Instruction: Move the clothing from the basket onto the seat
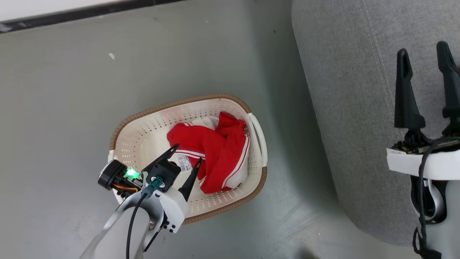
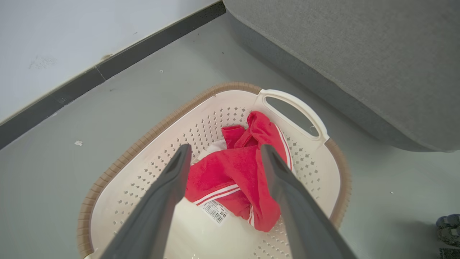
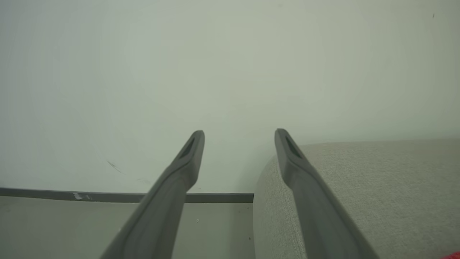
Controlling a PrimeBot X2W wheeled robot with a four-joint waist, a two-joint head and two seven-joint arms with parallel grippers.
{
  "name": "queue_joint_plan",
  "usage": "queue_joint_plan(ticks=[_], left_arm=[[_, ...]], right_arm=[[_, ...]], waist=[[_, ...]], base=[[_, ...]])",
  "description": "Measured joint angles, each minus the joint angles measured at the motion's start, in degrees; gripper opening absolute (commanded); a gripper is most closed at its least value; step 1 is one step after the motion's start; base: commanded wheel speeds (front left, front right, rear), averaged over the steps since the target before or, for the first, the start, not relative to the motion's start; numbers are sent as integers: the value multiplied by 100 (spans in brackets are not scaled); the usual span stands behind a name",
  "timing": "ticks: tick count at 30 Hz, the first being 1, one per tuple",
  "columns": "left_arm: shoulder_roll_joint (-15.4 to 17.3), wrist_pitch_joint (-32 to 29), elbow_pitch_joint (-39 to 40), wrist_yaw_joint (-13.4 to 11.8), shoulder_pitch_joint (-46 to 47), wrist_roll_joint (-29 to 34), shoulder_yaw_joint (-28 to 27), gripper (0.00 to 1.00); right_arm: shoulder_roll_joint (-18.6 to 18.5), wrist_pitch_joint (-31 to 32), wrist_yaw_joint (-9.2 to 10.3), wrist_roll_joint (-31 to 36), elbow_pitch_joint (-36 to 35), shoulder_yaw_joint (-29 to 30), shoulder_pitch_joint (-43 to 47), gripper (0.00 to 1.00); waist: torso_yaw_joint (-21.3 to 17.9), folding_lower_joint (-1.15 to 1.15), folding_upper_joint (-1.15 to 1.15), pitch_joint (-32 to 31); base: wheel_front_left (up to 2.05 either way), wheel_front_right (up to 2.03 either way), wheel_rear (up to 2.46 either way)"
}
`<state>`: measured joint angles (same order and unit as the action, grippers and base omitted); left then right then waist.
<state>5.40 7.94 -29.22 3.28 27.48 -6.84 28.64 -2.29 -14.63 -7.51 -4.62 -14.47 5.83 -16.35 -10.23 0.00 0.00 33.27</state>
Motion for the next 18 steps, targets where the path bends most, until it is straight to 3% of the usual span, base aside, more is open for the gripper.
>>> queue_joint_plan(ticks=[18], left_arm=[[-30,30,-723,118,651,183,182,100]], right_arm=[[-3,0,0,-258,10,-253,-711,100]], waist=[[-449,0,0,868]], base=[[0,0,0]])
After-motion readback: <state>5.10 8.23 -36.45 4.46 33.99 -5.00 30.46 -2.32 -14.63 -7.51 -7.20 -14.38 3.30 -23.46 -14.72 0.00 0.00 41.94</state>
